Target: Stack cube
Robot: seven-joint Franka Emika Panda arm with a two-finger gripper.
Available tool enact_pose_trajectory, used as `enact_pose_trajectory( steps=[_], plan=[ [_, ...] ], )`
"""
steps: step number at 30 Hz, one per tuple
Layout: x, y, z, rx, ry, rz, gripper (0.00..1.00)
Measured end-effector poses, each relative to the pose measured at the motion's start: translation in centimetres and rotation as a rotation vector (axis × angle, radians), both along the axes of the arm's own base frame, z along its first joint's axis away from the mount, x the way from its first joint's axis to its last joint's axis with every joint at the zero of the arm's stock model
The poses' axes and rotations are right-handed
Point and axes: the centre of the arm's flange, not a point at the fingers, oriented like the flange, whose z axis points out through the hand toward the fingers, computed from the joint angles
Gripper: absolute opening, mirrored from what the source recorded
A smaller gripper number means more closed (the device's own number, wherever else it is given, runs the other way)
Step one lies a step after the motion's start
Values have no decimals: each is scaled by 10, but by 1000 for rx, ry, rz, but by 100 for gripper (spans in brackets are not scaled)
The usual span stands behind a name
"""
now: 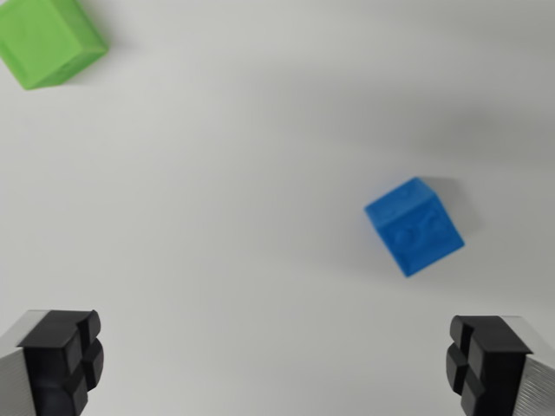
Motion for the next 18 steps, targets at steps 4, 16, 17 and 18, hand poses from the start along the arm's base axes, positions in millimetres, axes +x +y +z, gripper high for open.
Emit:
enact_pose_trajectory(
  steps=[4, 16, 17, 18],
  plan=[
    [-3, -7, -9, 1, 1, 31, 100],
    [-10, -30, -38, 4, 0, 129, 100],
    [-11, -32, -41, 4, -1, 139, 100],
    [-12, -35, -44, 4, -1, 149, 100]
  ],
)
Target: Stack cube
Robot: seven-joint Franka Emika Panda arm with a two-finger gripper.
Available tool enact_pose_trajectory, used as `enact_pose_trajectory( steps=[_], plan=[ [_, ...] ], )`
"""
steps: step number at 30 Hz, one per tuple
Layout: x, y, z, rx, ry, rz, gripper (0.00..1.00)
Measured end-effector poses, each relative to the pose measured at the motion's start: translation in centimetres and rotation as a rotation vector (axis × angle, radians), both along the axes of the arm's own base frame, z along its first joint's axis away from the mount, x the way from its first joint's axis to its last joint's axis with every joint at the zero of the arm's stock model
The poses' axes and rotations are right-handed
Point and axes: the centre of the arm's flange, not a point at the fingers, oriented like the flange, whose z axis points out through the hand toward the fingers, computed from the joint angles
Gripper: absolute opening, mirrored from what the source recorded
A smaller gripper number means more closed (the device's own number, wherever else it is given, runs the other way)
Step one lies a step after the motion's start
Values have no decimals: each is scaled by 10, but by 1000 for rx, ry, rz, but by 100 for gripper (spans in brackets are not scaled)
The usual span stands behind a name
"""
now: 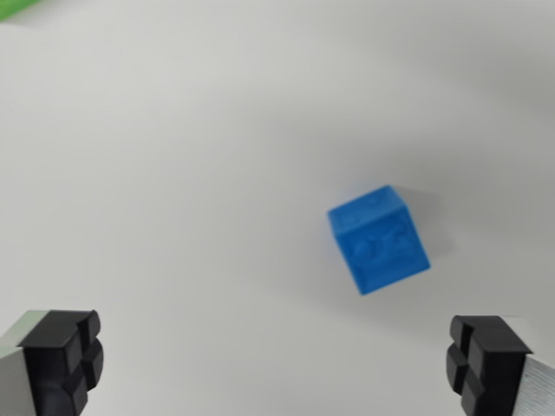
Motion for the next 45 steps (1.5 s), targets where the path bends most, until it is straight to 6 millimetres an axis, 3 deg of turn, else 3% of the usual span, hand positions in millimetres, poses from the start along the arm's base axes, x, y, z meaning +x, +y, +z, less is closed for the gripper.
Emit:
enact_pose_trajectory(
  steps=[33, 45],
  plan=[
    [-29, -86, -108, 14, -4, 359, 100],
    [-31, -85, -159, 16, -3, 369, 100]
  ],
)
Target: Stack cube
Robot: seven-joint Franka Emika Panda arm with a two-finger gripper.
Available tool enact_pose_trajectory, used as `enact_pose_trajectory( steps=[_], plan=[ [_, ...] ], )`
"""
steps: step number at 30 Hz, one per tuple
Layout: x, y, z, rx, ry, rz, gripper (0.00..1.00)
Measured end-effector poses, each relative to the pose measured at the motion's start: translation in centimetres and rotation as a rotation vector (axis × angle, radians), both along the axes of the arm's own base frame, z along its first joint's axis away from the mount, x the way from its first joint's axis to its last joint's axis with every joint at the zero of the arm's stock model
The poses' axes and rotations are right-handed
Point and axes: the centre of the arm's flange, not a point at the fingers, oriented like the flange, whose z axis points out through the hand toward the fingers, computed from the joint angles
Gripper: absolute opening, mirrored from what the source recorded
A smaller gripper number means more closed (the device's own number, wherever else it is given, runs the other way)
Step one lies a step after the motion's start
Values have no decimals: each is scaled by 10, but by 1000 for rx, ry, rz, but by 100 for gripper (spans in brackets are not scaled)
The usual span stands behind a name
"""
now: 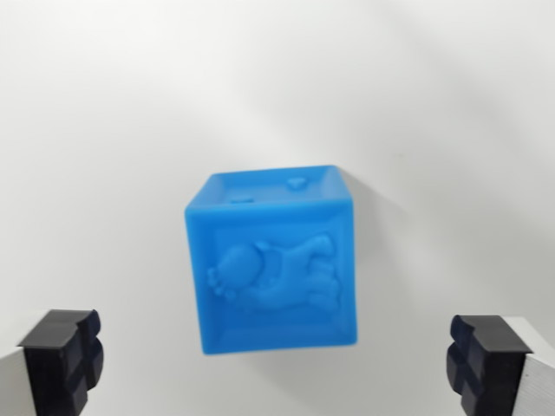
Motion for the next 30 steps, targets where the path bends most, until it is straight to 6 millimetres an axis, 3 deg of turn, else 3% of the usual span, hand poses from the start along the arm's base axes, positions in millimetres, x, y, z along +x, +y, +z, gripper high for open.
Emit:
enact_pose_trajectory(
  steps=[15, 29, 30],
  plan=[
    [-1, 0, -51, -1, -1, 1, 100],
    [0, 0, -72, -1, -2, 1, 100],
    [0, 0, -72, 0, -2, 1, 0]
  ],
)
